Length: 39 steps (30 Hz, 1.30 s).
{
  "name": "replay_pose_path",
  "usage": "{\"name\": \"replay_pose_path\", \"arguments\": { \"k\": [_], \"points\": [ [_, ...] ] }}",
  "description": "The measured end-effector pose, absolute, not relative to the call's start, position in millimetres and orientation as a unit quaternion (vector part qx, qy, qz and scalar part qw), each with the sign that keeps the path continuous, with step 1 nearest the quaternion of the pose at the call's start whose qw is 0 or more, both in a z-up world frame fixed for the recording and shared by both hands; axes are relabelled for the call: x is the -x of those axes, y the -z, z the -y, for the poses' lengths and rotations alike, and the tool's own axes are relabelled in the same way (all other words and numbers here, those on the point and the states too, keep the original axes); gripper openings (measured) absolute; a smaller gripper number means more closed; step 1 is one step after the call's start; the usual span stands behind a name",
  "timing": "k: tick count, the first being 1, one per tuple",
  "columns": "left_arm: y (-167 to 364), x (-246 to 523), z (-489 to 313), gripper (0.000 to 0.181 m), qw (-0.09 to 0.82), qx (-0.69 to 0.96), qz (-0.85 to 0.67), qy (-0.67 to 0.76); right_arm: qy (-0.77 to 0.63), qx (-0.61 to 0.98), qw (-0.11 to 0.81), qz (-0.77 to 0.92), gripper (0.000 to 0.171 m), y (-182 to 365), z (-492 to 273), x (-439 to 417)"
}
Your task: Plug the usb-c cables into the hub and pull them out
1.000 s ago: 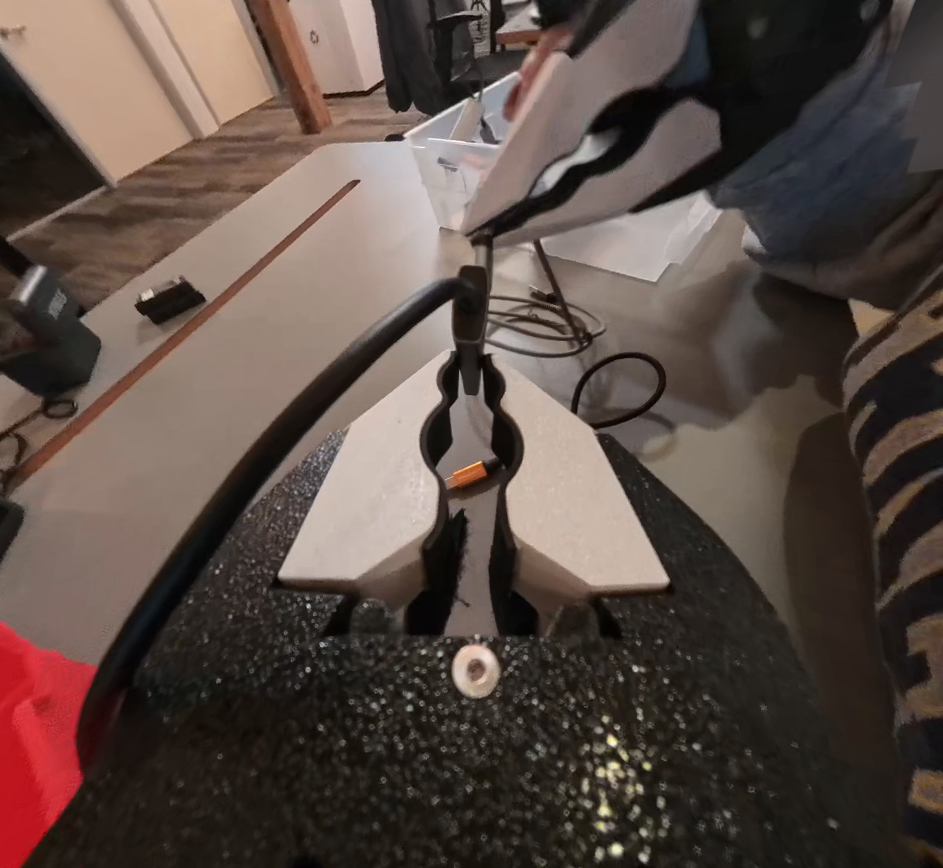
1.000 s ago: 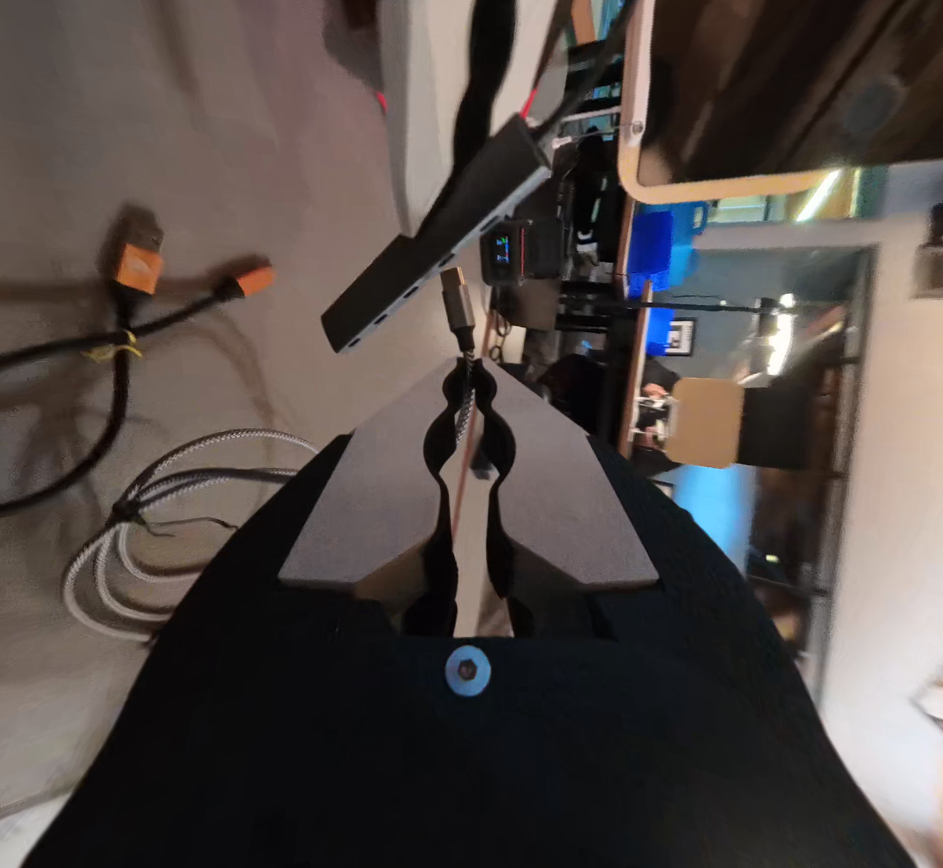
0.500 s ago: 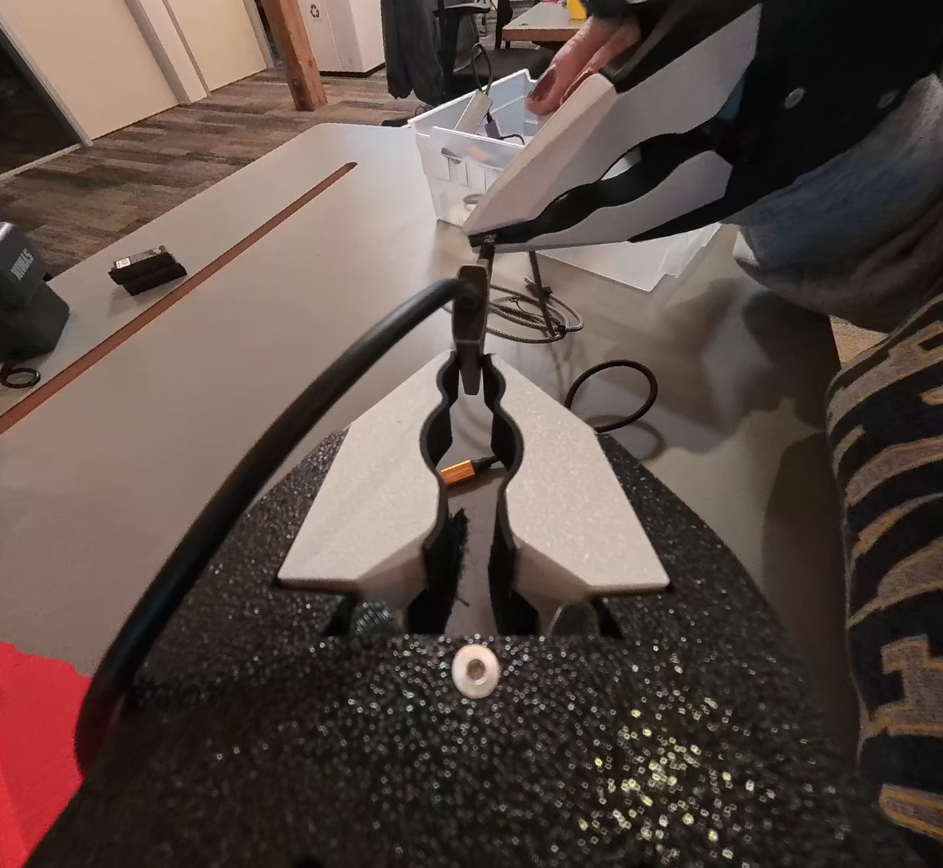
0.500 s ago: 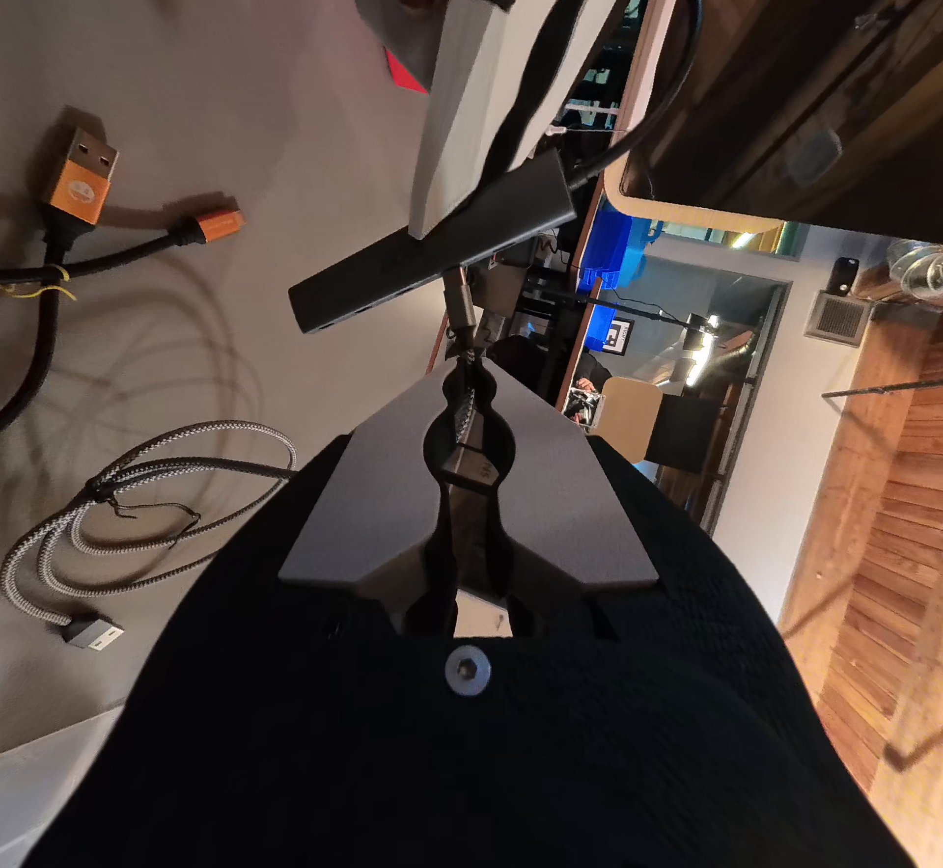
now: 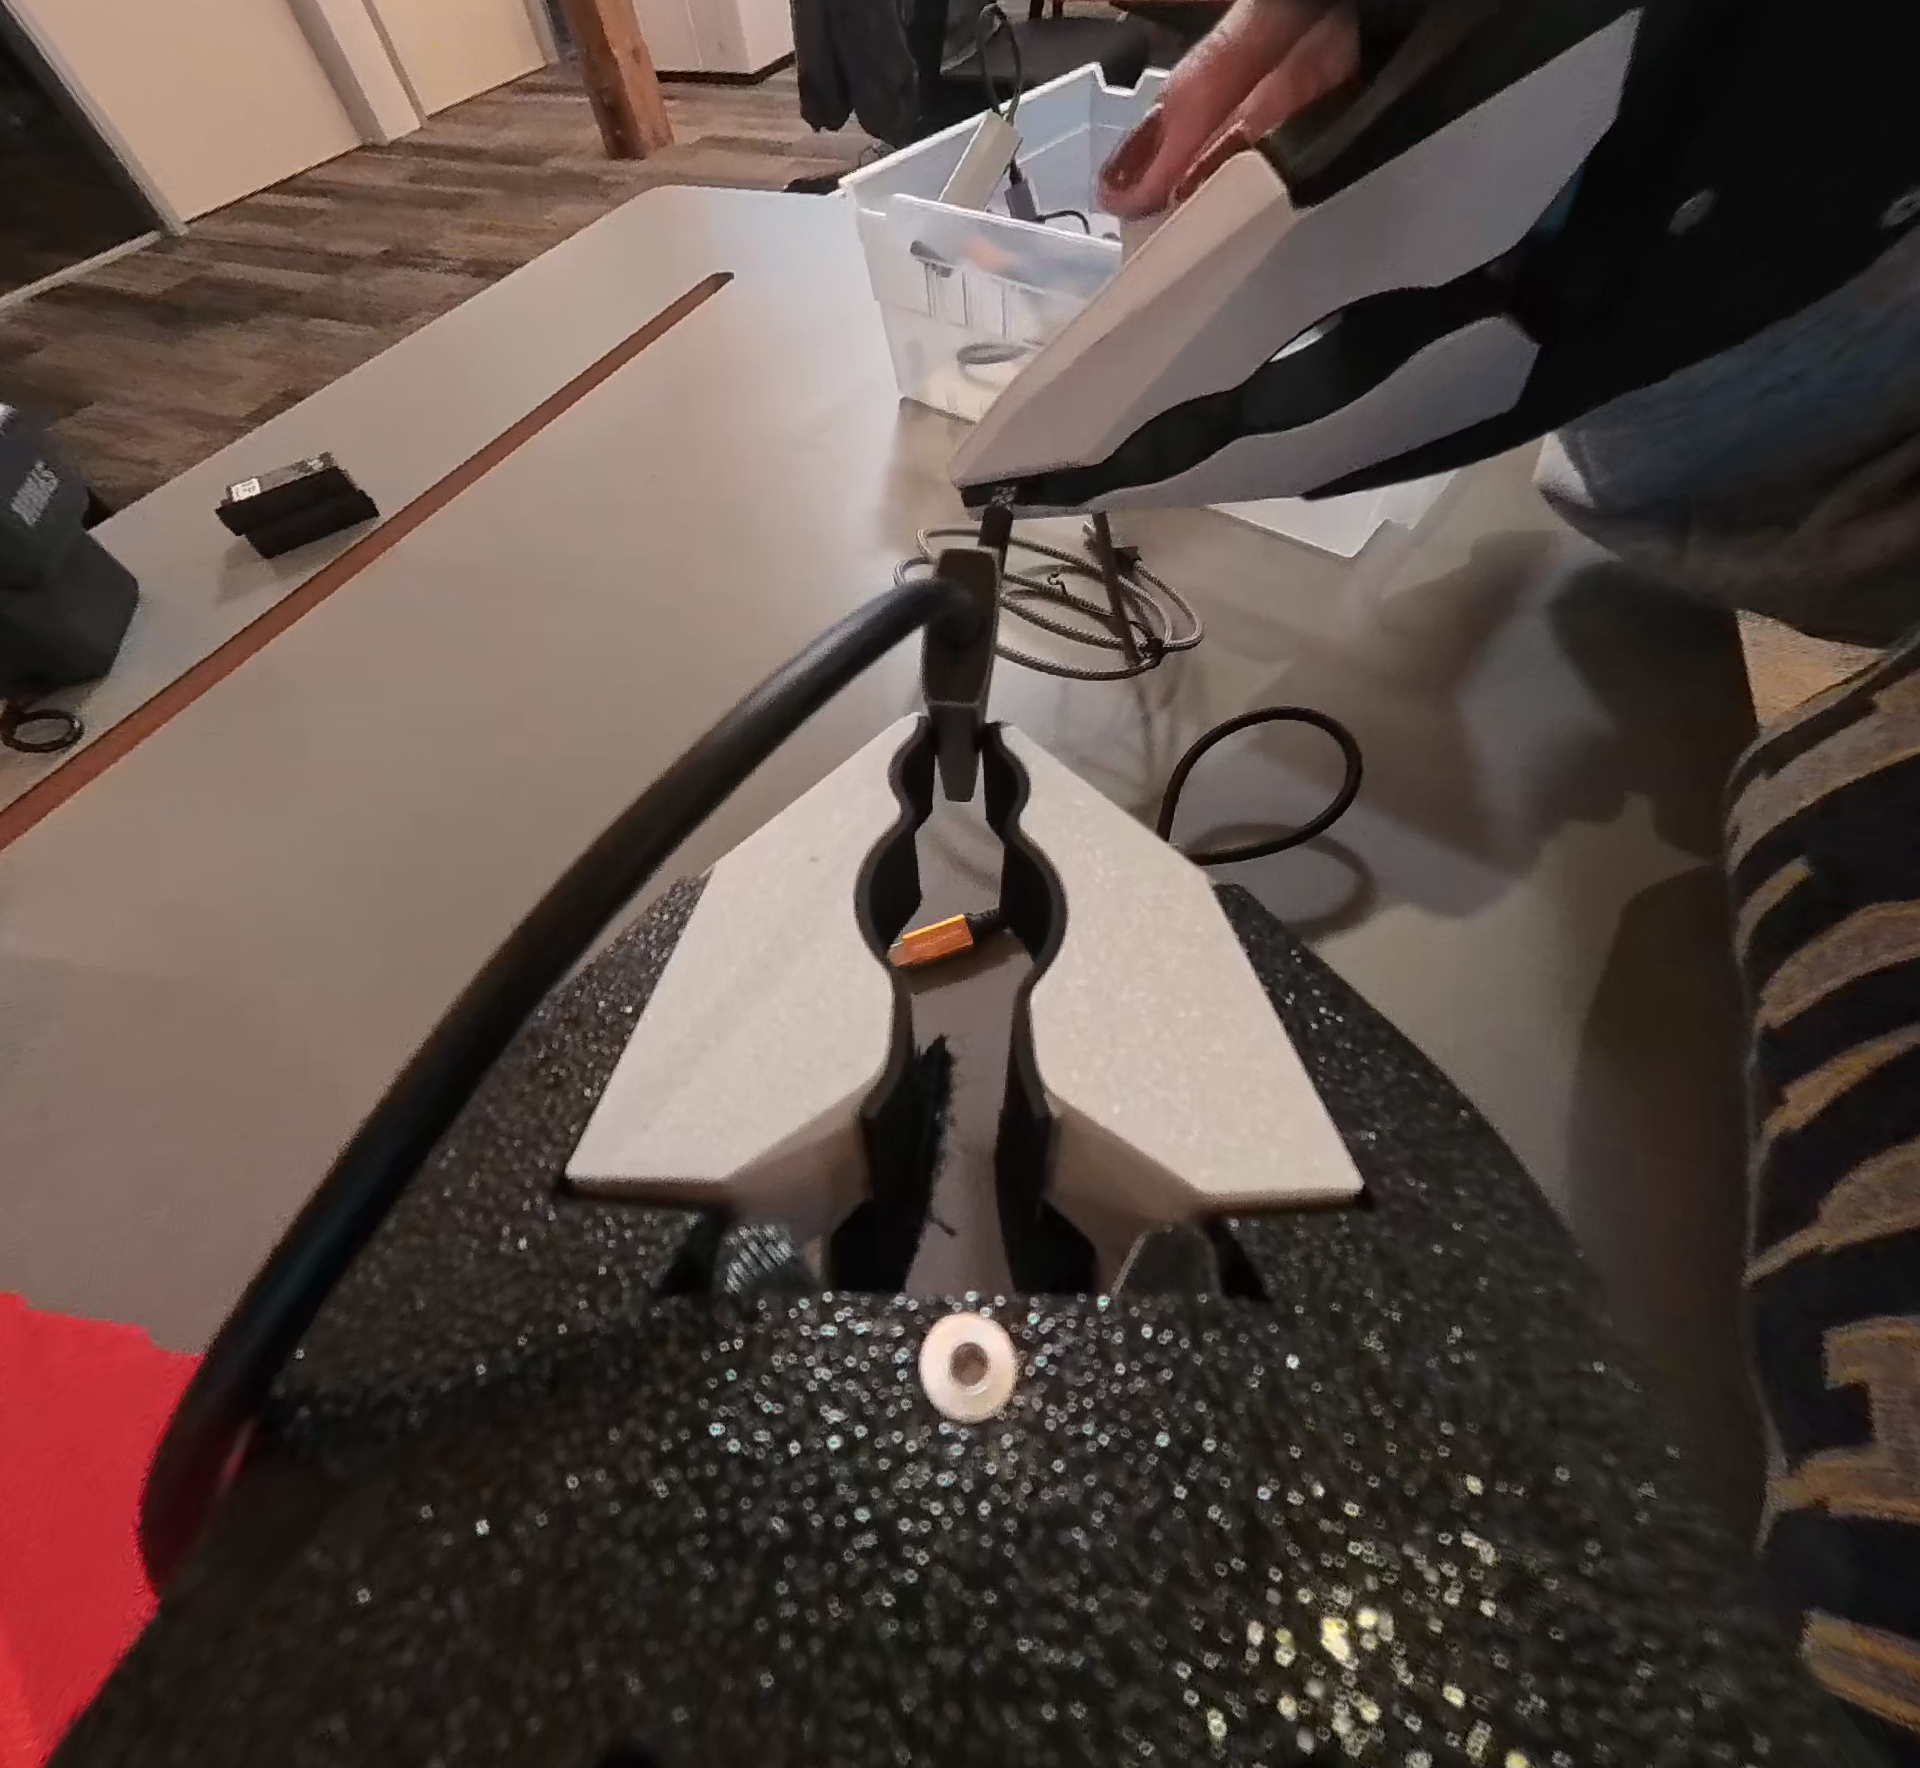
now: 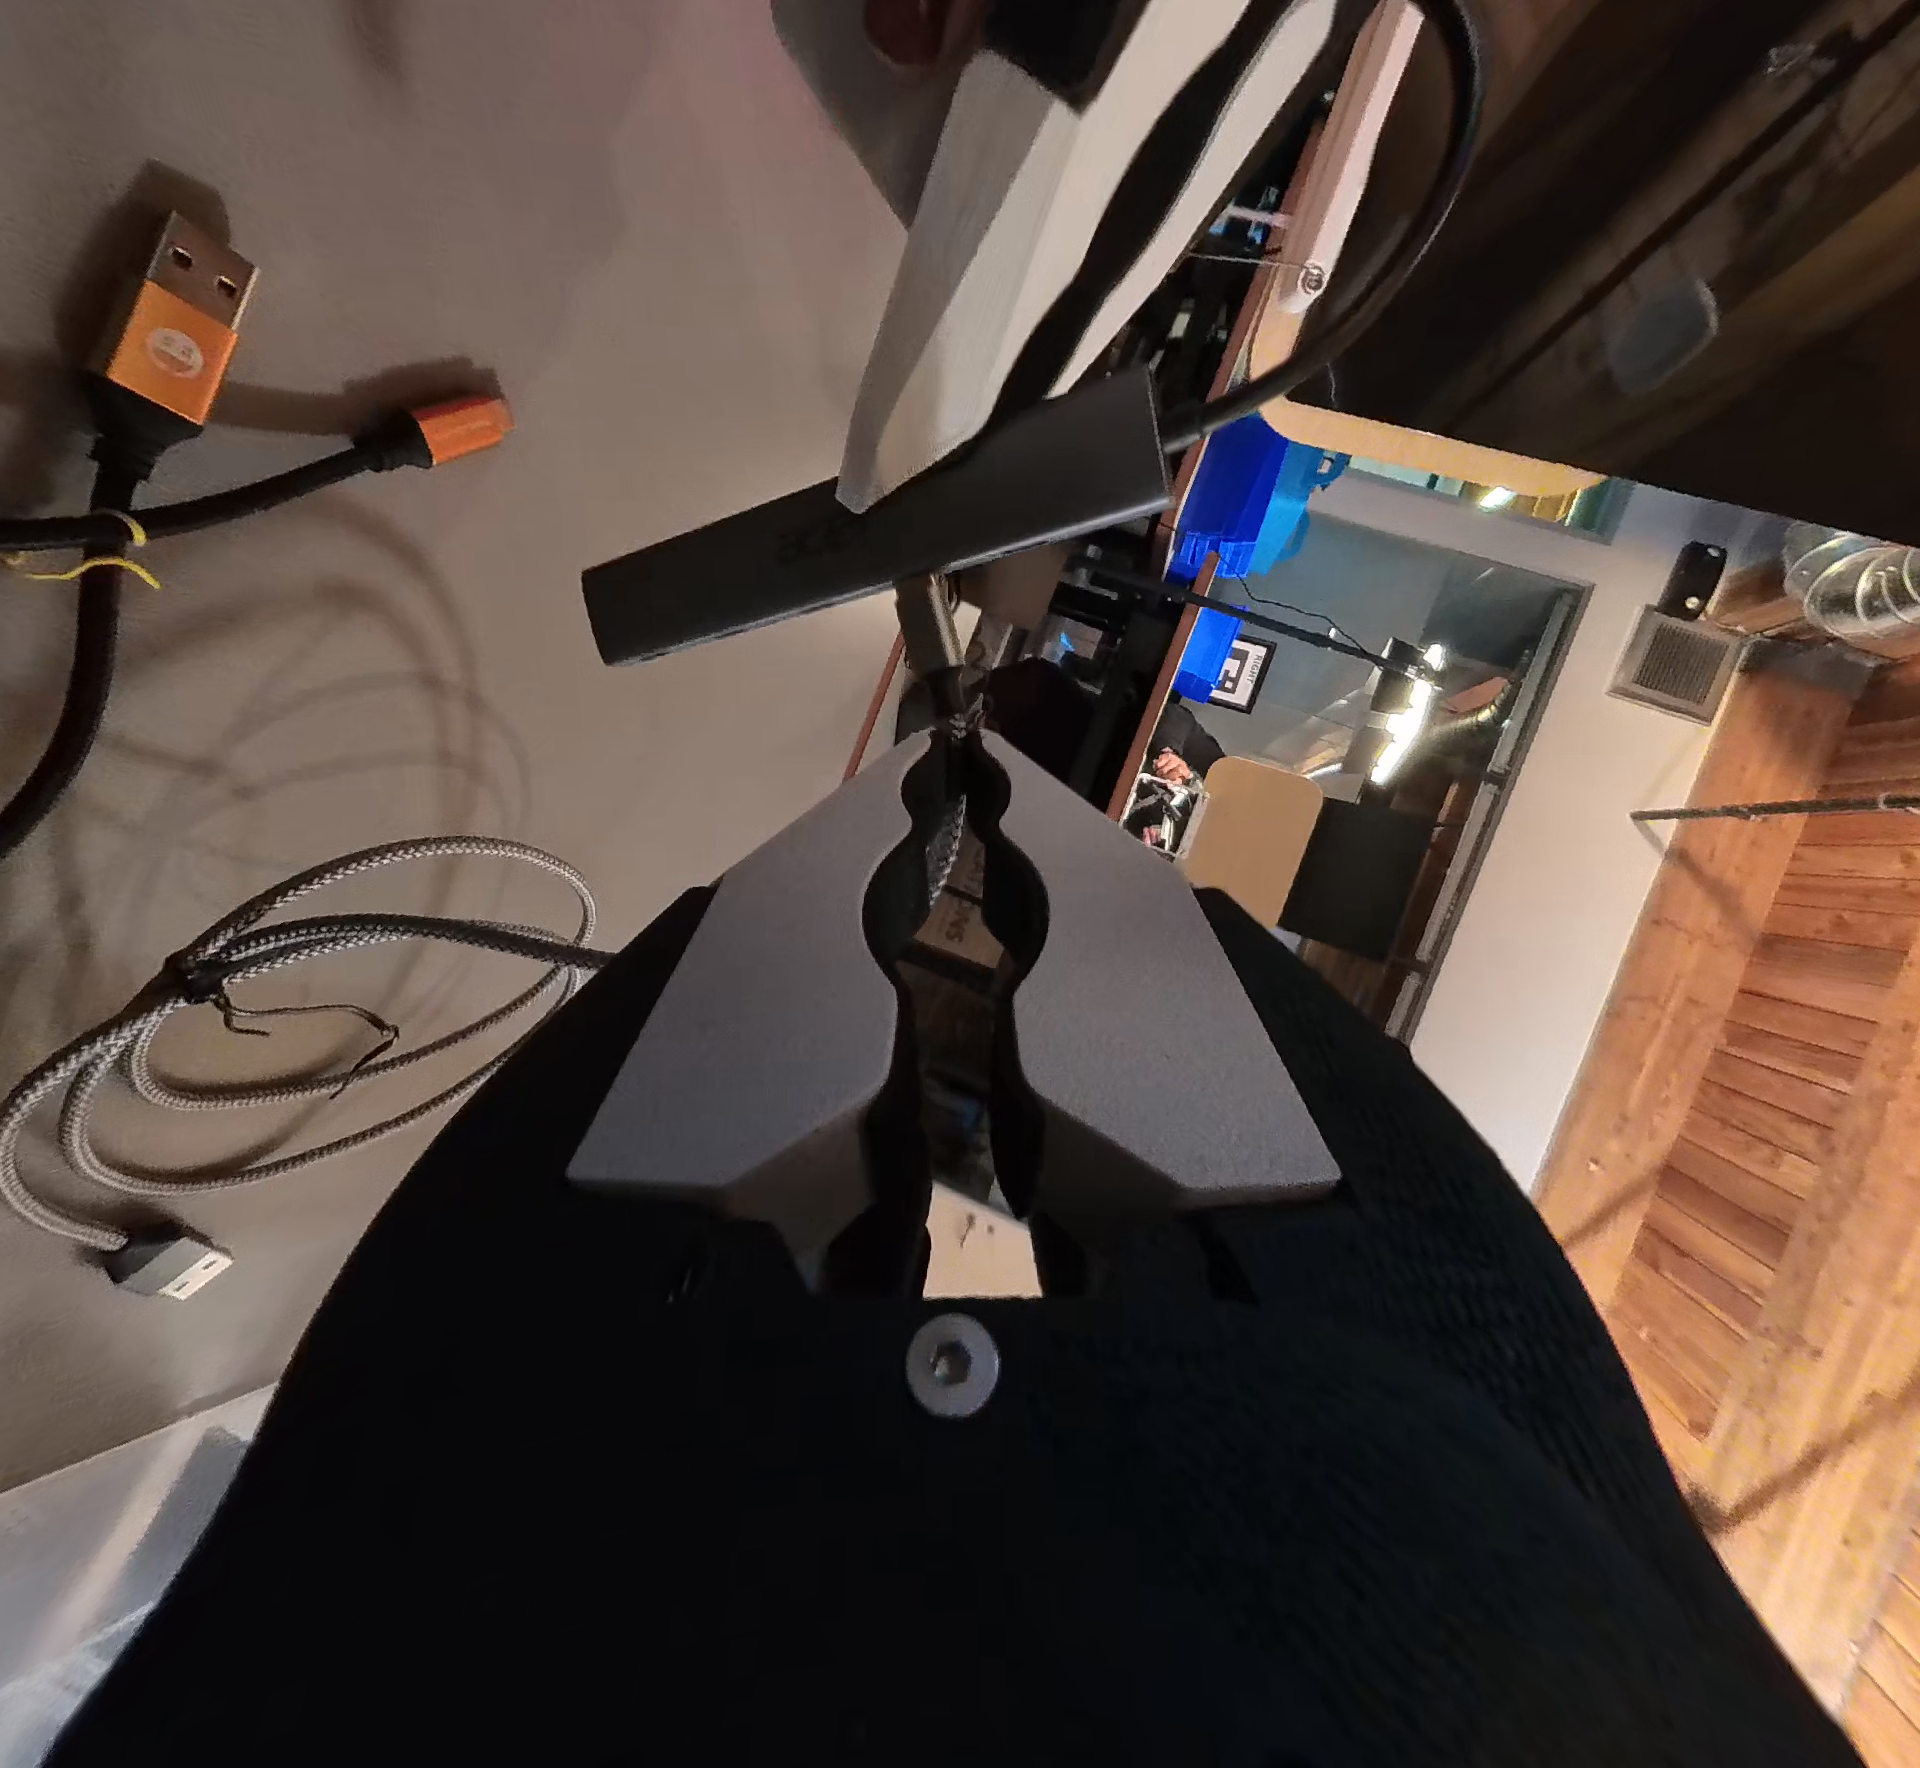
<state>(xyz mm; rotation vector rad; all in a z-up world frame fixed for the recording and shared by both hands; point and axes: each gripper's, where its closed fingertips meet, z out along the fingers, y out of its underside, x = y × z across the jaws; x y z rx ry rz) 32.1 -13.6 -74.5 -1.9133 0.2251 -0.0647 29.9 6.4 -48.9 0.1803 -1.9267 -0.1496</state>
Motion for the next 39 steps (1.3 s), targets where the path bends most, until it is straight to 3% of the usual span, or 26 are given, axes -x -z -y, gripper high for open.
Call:
{"name": "replay_pose_path", "arguments": {
  "k": [12, 15, 19, 21, 23, 25, 29, 35, 36, 37, 39],
  "points": [
    [79.0, -27.4, 9.6, 0.006, 0.556, 0.827, -0.087, 0.0, 0.108, -0.069, 0.563, 0.817, 0.001, 56.8, -11.9, -23.6],
    [84.5, -15.4, 6.4, 0.007, 0.544, 0.834, -0.082, -0.04, 0.062, -0.018, 0.56, 0.826, 0.001, 63.1, -17.6, -14.2],
    [84.9, 15.8, -2.2, 0.007, 0.561, 0.815, -0.053, -0.132, -0.048, 0.158, 0.551, 0.818, 0.032, 44.5, -41.8, -12.3],
    [88.3, 27.0, 0.5, 0.007, 0.568, 0.805, -0.047, -0.165, -0.214, 0.238, 0.473, 0.821, 0.028, 47.6, -22.6, -27.2],
    [87.5, 32.5, 2.3, 0.007, 0.586, 0.788, -0.042, -0.184, -0.374, 0.318, 0.328, 0.807, 0.023, 64.3, 8.4, -42.5],
    [85.5, 35.5, 4.1, 0.007, 0.597, 0.775, -0.046, -0.205, -0.367, 0.395, 0.252, 0.804, 0.021, 105.1, 6.3, -42.7],
    [75.1, 33.3, 8.1, 0.007, 0.628, 0.742, -0.061, -0.228, -0.294, 0.439, 0.21, 0.823, 0.02, 168.7, 3.0, -42.4],
    [70.5, 30.3, 12.3, 0.007, 0.644, 0.723, -0.077, -0.239, -0.289, 0.464, 0.172, 0.819, 0.027, 187.0, 9.2, -39.1],
    [70.0, 29.0, 12.3, 0.007, 0.646, 0.721, -0.08, -0.237, -0.294, 0.464, 0.167, 0.819, 0.021, 186.9, 10.7, -39.2],
    [69.5, 28.4, 12.4, 0.007, 0.648, 0.719, -0.083, -0.239, -0.29, 0.464, 0.173, 0.819, 0.005, 187.3, 8.6, -38.3],
    [69.3, 27.5, 12.8, 0.007, 0.647, 0.716, -0.09, -0.245, -0.283, 0.448, 0.178, 0.829, 0.002, 186.7, 7.4, -40.7]
  ]
}}
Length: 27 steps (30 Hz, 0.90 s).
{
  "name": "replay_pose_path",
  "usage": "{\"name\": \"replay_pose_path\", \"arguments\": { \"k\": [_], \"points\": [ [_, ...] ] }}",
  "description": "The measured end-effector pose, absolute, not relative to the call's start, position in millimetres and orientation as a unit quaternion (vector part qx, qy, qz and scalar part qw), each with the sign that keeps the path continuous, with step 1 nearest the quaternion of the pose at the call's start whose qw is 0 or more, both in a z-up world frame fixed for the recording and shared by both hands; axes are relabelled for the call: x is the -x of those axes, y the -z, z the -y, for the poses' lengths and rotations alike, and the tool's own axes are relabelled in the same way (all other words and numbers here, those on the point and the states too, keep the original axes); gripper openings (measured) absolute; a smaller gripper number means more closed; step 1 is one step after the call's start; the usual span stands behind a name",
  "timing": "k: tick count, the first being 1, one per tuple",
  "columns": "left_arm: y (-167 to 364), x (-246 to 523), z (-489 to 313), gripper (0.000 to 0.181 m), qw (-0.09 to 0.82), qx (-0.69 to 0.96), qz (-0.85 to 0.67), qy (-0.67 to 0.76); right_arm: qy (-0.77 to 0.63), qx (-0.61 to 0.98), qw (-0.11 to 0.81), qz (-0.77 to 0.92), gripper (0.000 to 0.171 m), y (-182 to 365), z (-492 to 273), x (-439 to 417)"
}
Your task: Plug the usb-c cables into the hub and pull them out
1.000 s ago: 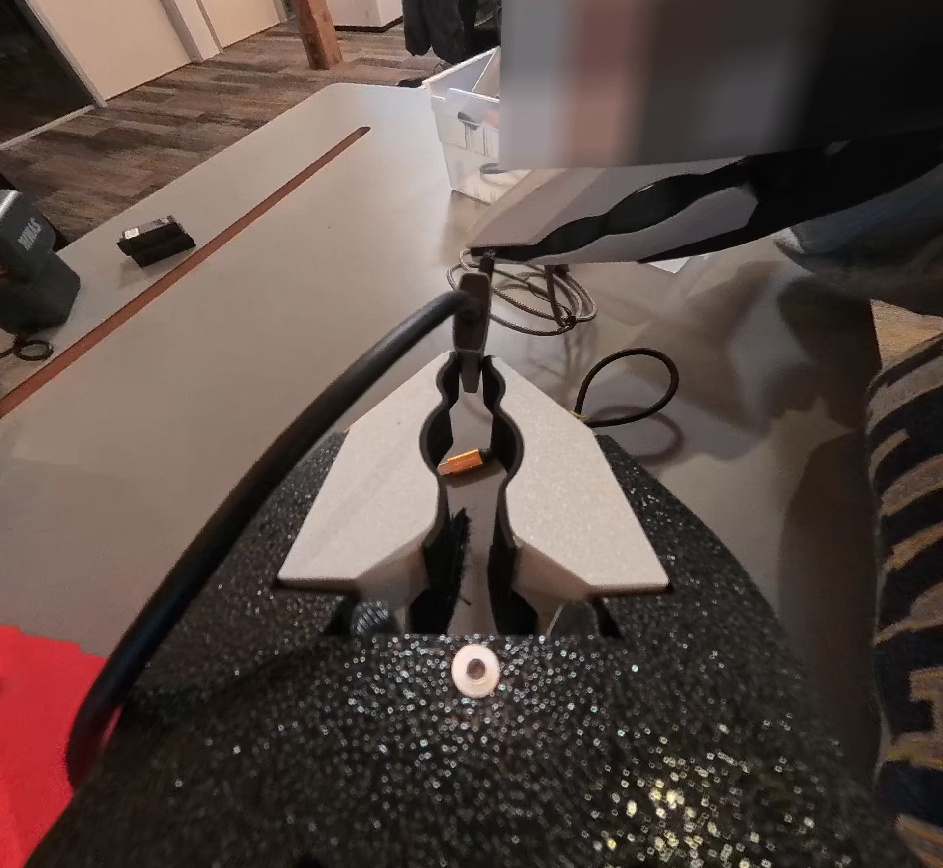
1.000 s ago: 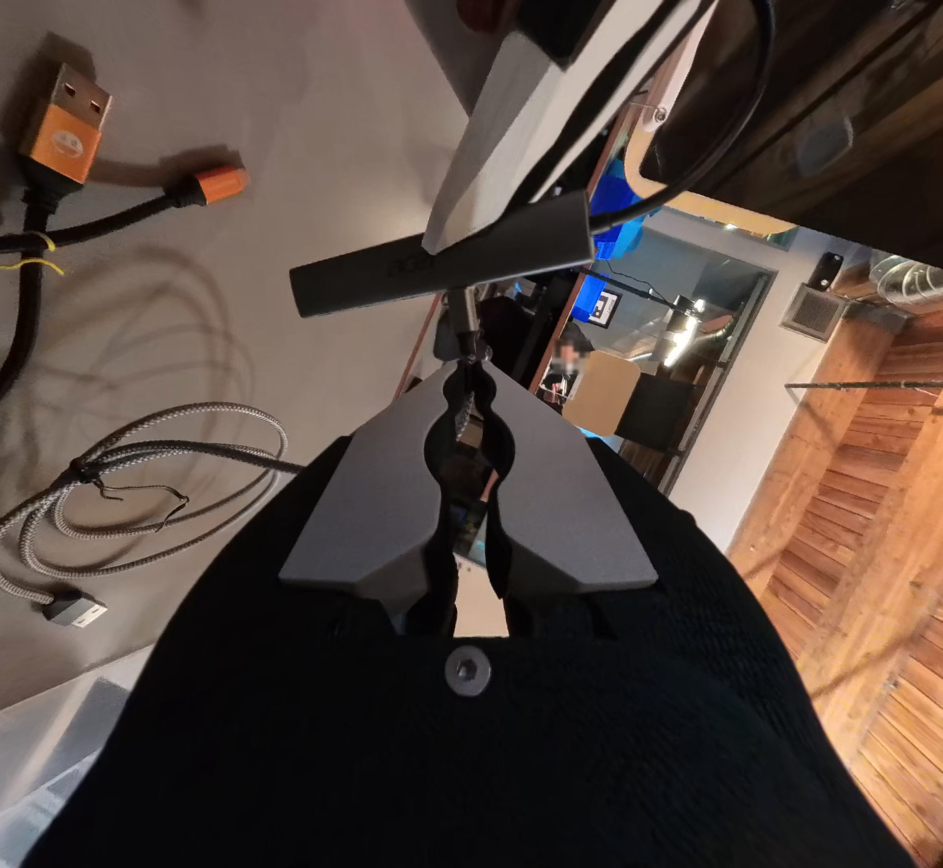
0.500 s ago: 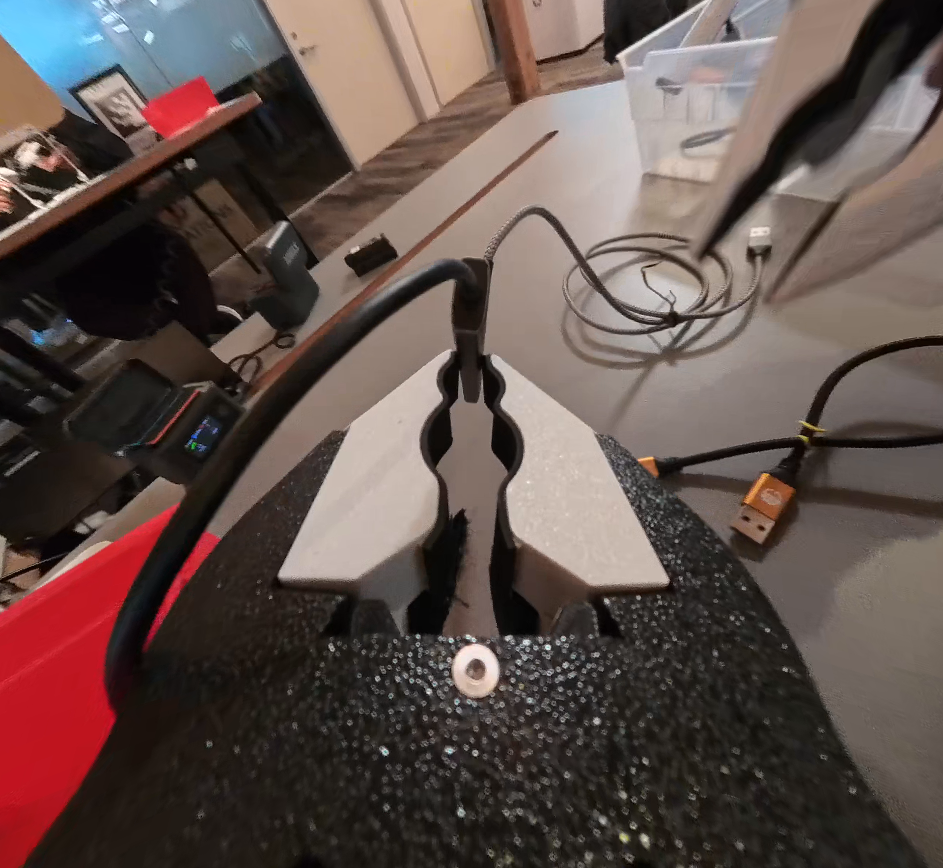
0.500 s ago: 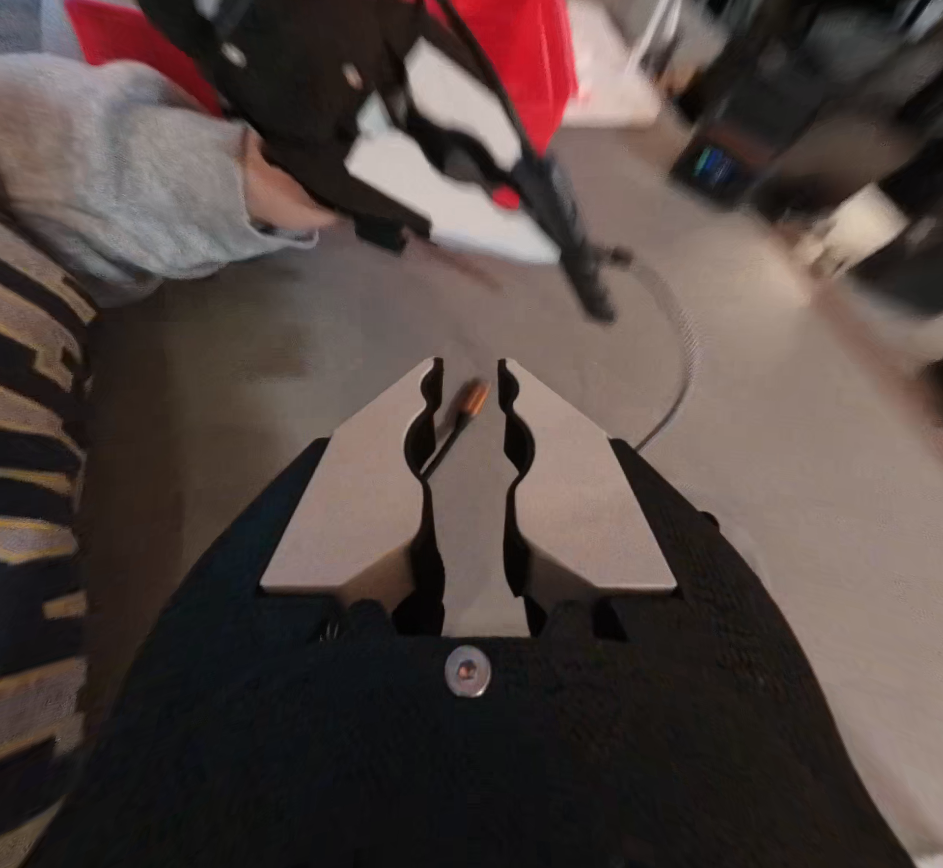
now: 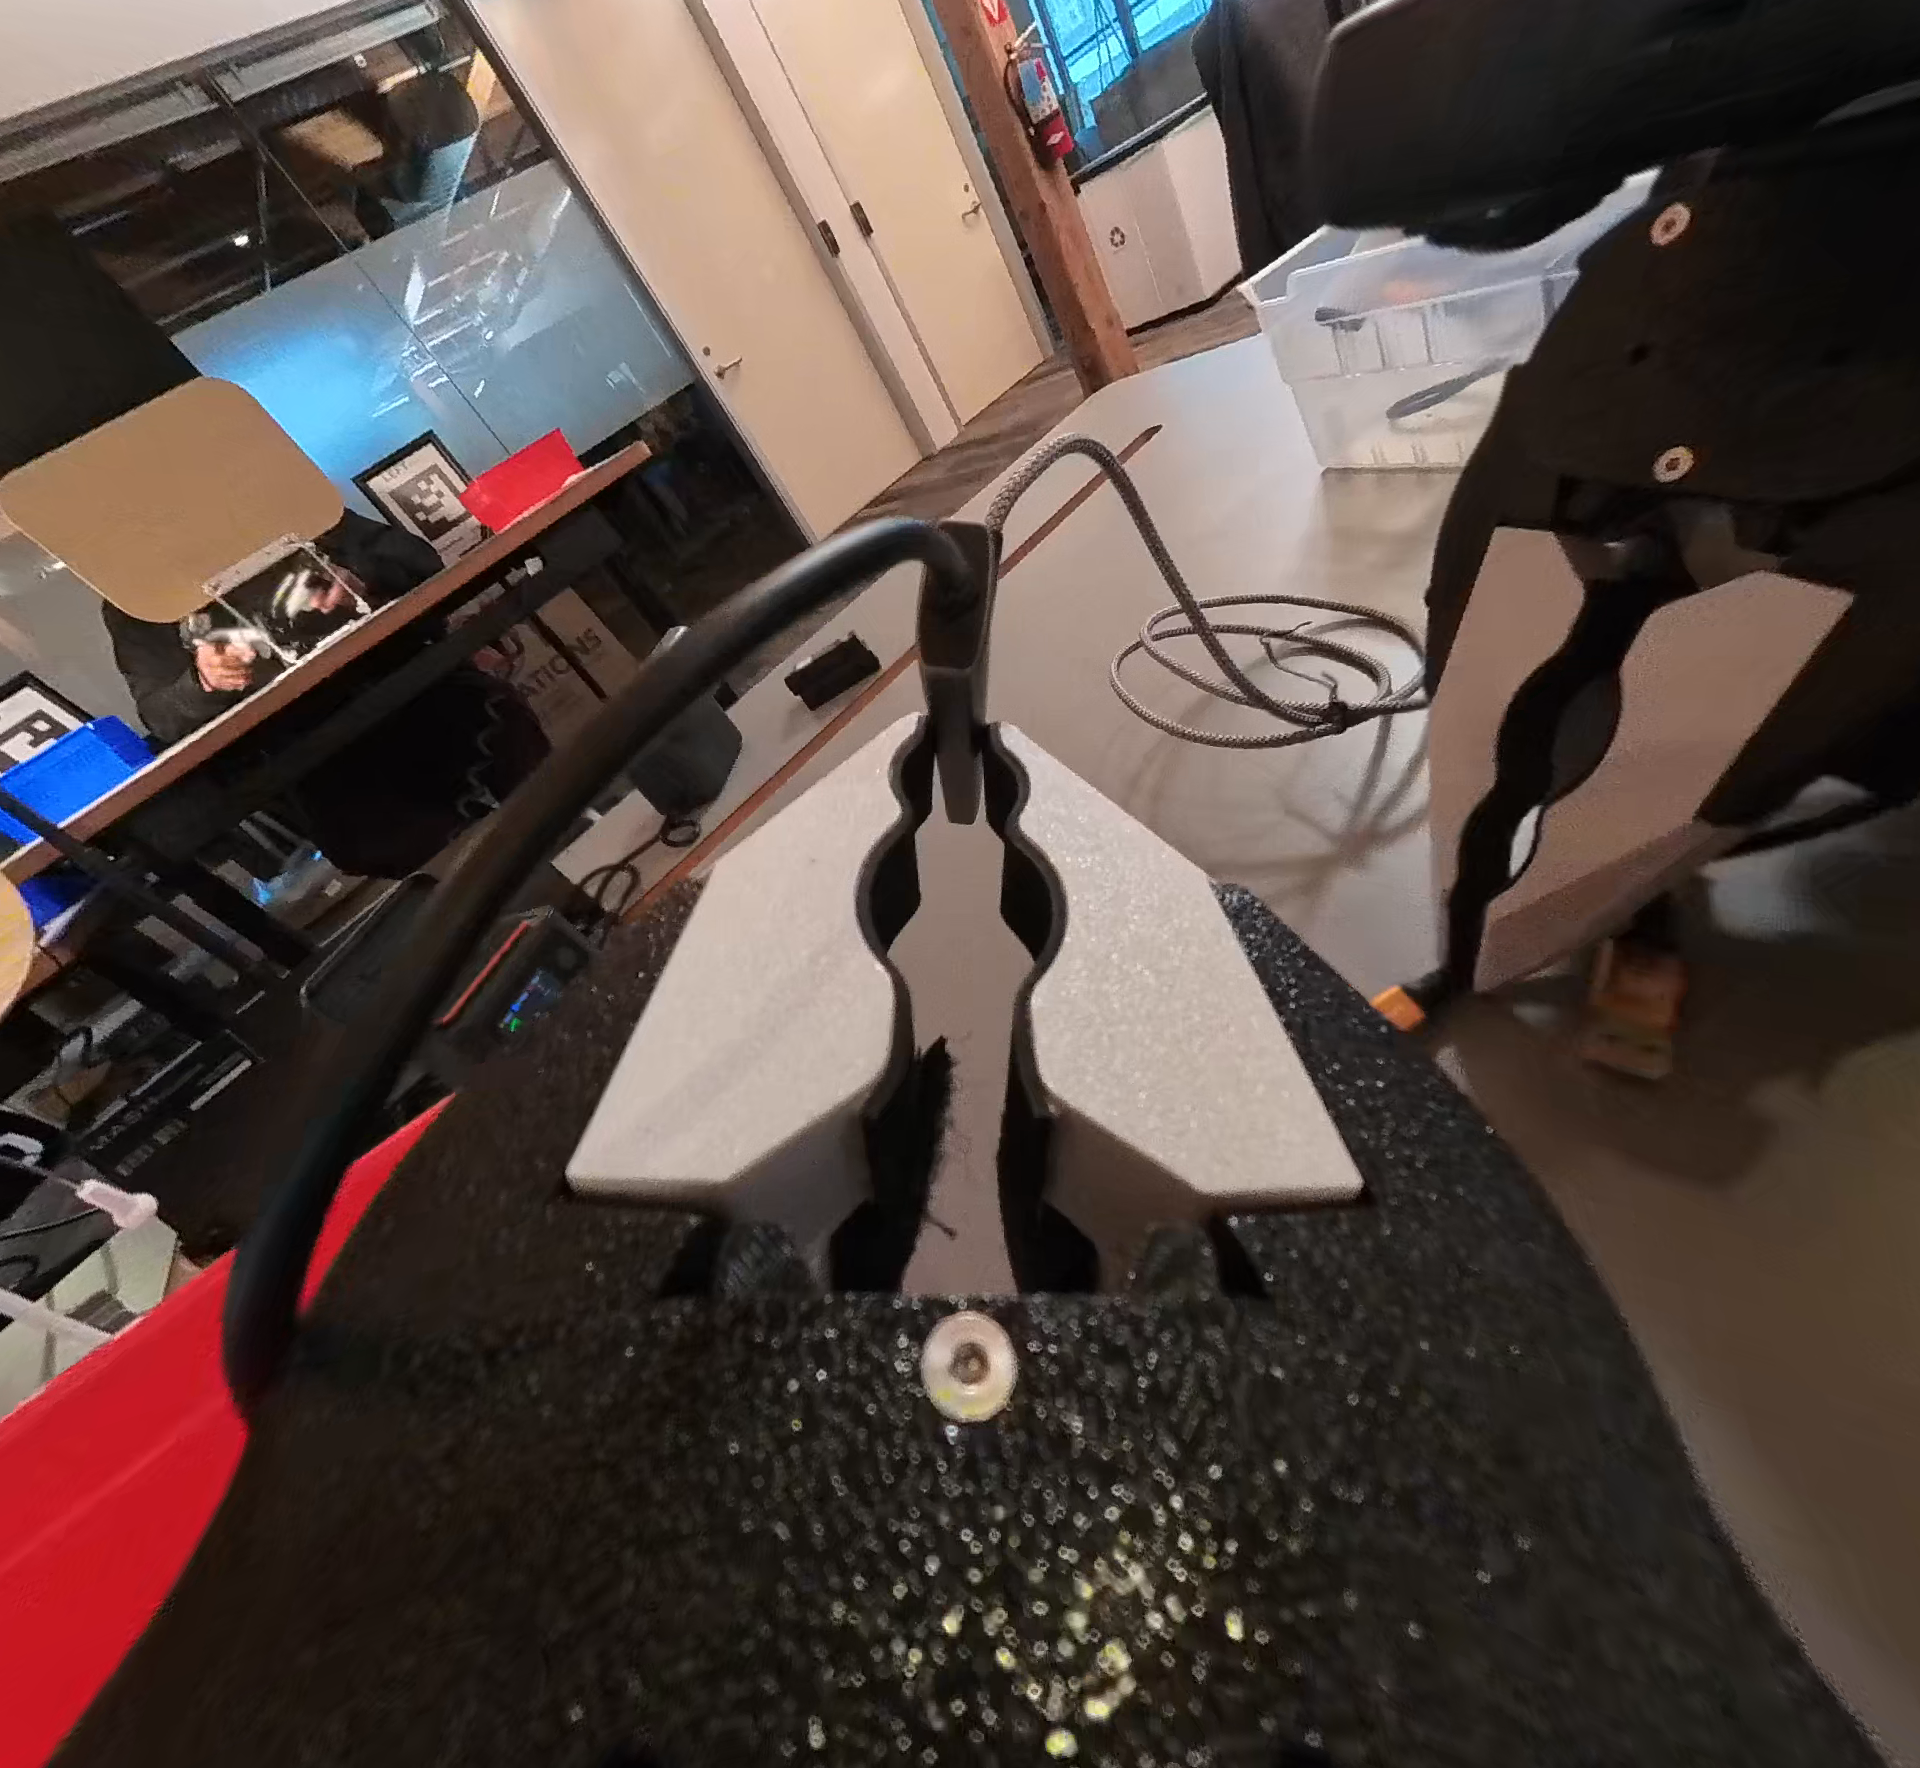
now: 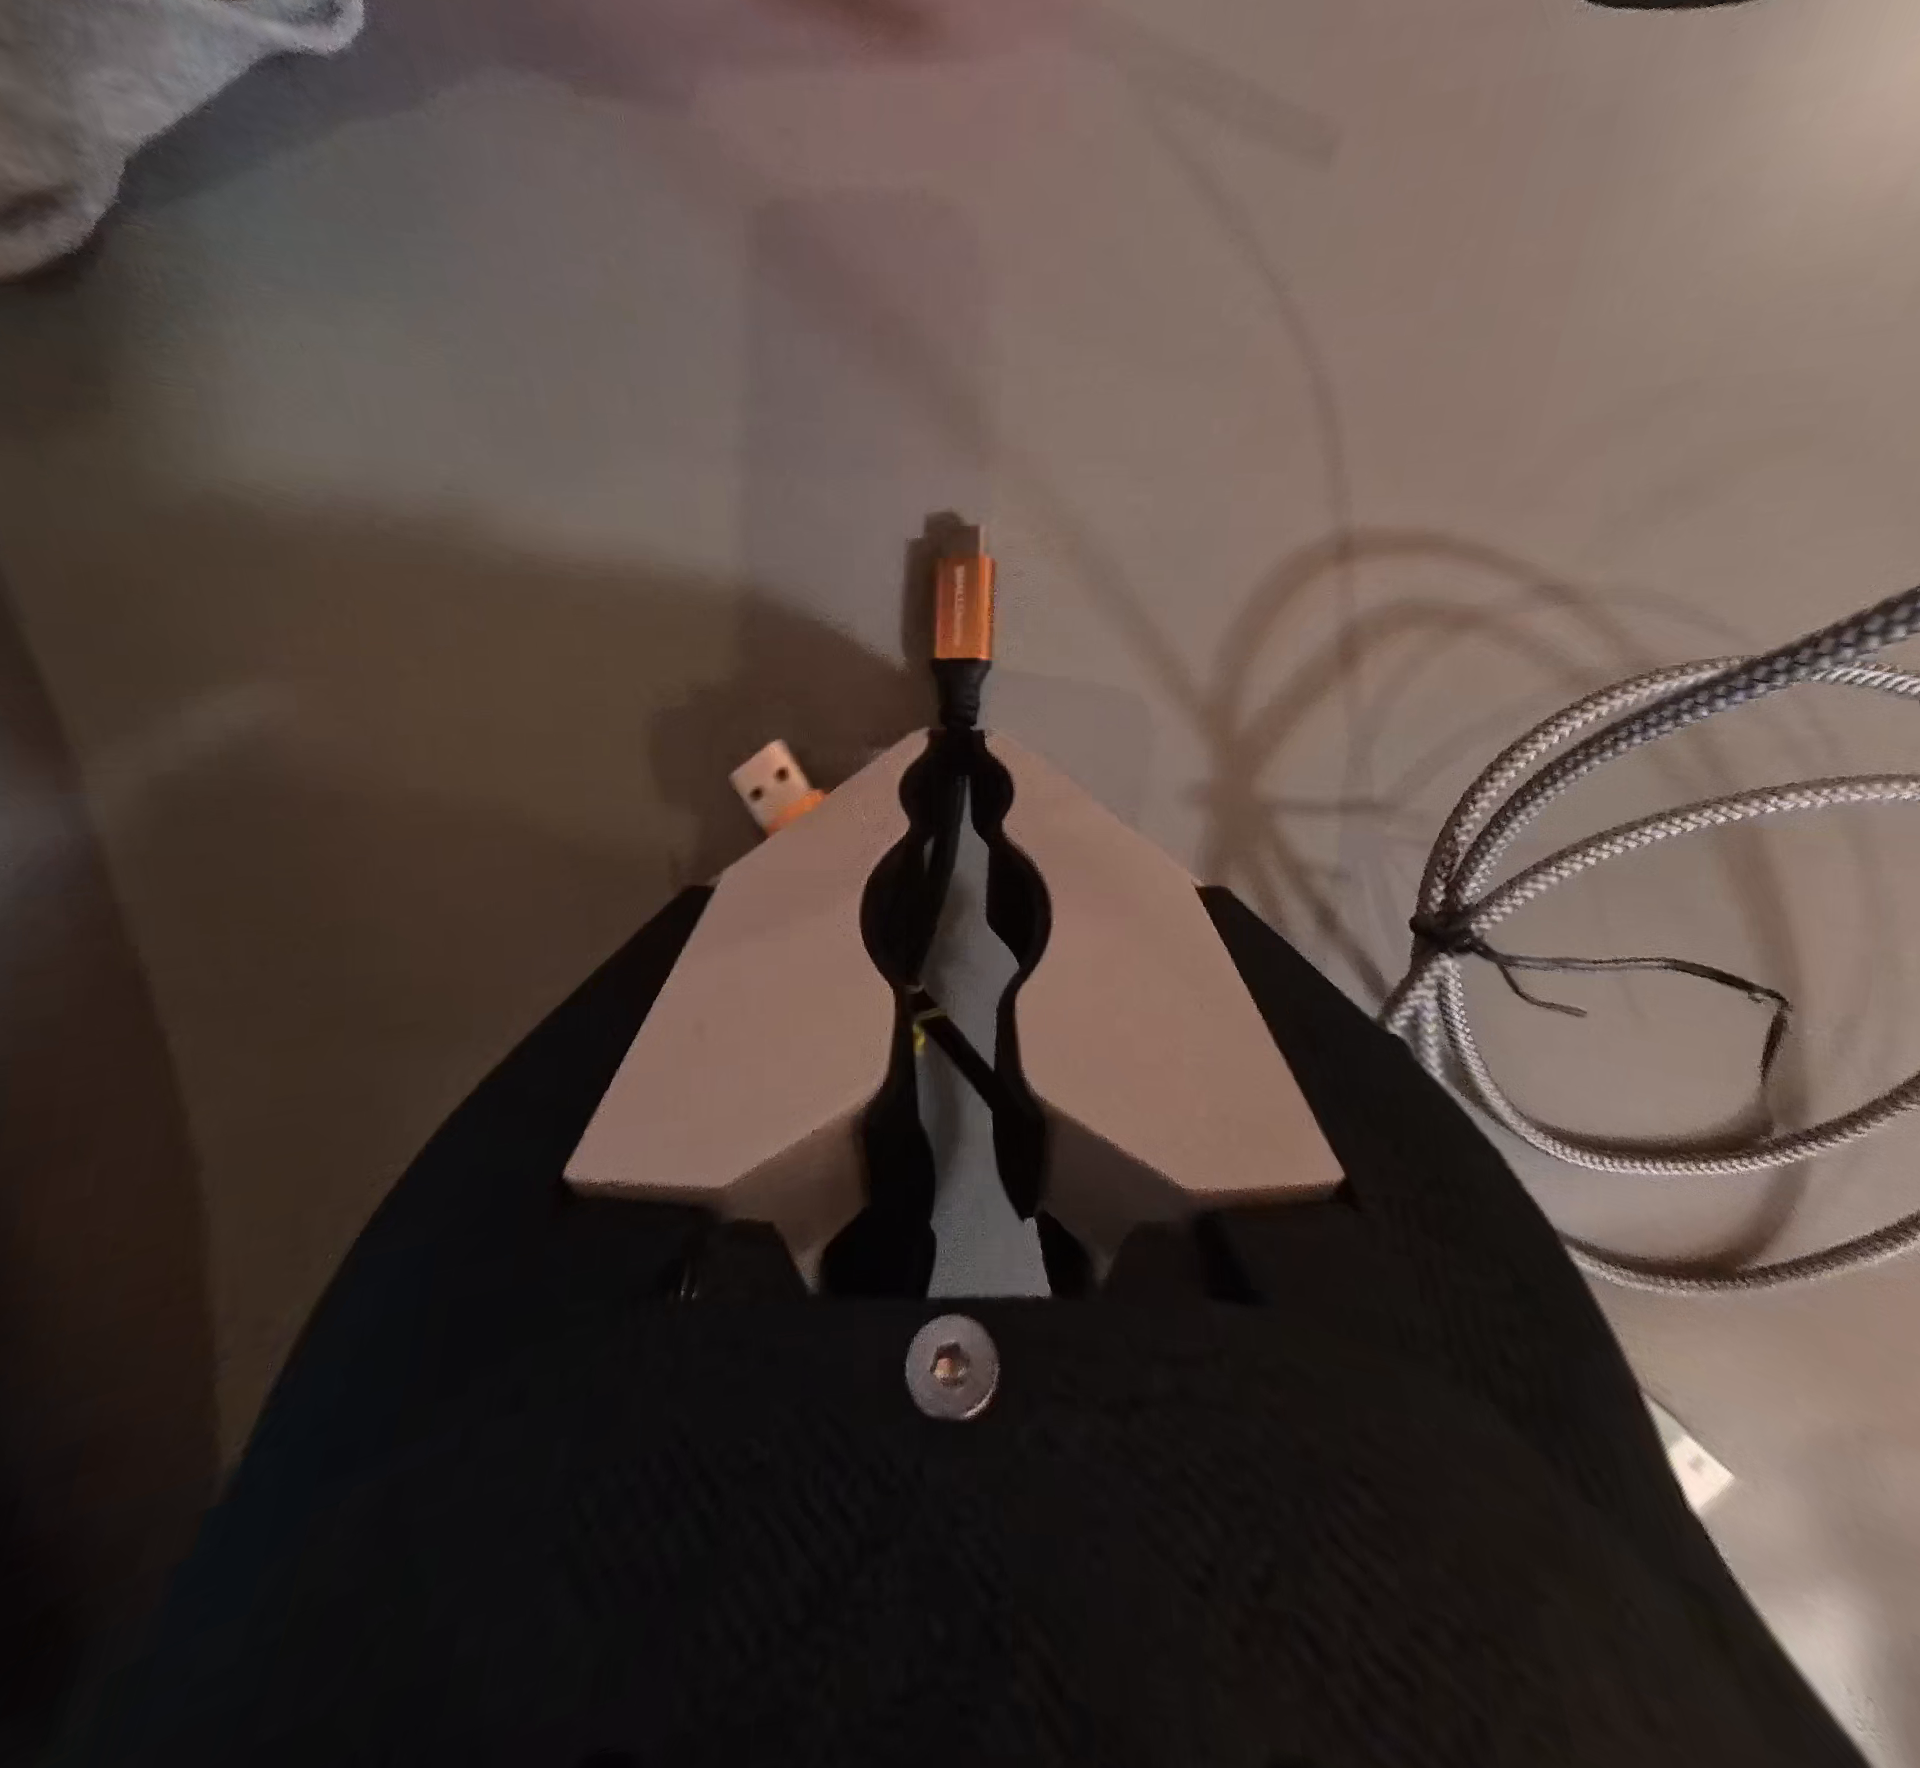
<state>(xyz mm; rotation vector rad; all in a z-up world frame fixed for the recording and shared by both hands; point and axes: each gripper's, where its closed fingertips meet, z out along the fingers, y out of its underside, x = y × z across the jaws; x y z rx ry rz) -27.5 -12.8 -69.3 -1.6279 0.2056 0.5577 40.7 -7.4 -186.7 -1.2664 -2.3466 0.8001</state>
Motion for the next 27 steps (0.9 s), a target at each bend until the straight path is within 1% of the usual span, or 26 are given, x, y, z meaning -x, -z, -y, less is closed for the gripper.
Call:
{"name": "replay_pose_path", "arguments": {
  "k": [2, 5, 10, 13, 20, 24, 27],
  "points": [
    [69.6, 25.5, 13.5, 0.007, 0.648, 0.71, -0.104, -0.255, -0.29, 0.428, 0.185, 0.836, 0.002, 178.1, 6.2, -45.3],
    [69.0, 19.7, 15.8, 0.007, 0.639, 0.693, -0.15, -0.299, -0.338, 0.406, 0.178, 0.83, 0.002, 149.2, 7.2, -54.8],
    [68.2, -0.5, 17.4, 0.007, 0.598, 0.643, -0.26, -0.402, -0.389, 0.374, 0.169, 0.825, 0.002, 96.3, 3.7, -70.1],
    [70.0, -12.5, 16.3, 0.007, 0.58, 0.621, -0.301, -0.432, -0.398, 0.346, 0.154, 0.836, 0.002, 74.6, 5.3, -76.4],
    [74.0, -26.4, 14.8, 0.007, 0.554, 0.593, -0.349, -0.469, -0.339, 0.323, 0.106, 0.877, 0.001, 73.1, 6.5, -80.8],
    [74.3, -29.2, 16.0, 0.007, 0.544, 0.584, -0.361, -0.483, -0.317, 0.318, 0.112, 0.886, 0.001, 73.3, 3.6, -79.4],
    [72.0, -34.6, 17.8, 0.007, 0.516, 0.562, -0.386, -0.518, -0.313, 0.318, 0.096, 0.889, 0.001, 74.6, 3.6, -82.8]
  ]
}}
